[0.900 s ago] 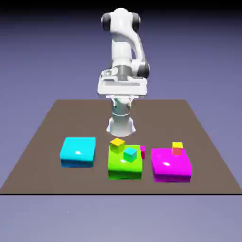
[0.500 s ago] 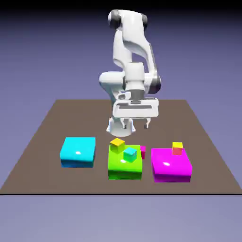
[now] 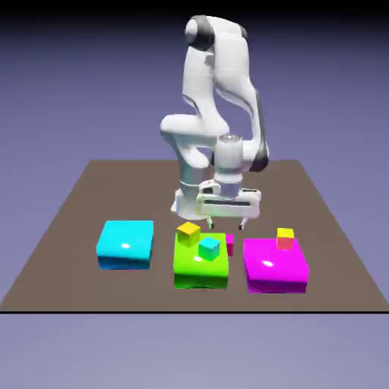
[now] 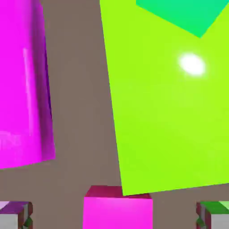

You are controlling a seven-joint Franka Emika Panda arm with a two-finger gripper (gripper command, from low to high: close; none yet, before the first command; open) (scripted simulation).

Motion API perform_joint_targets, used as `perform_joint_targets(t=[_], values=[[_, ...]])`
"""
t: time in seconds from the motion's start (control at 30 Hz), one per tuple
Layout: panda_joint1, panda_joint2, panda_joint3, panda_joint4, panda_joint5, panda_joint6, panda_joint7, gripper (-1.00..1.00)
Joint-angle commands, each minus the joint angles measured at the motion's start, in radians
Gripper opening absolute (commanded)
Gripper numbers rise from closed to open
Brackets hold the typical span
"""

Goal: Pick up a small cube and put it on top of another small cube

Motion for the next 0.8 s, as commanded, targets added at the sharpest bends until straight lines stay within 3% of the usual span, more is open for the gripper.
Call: perform_joint_targets(t=[0.0,0.73,0.77], values=[[0.000,0.000,0.001,0.000,0.001,0.000,0.000,0.00],[0.652,0.494,-0.750,0.070,-0.150,0.405,0.040,0.00],[0.652,0.494,-0.750,0.070,-0.150,0.405,0.040,-1.00]])
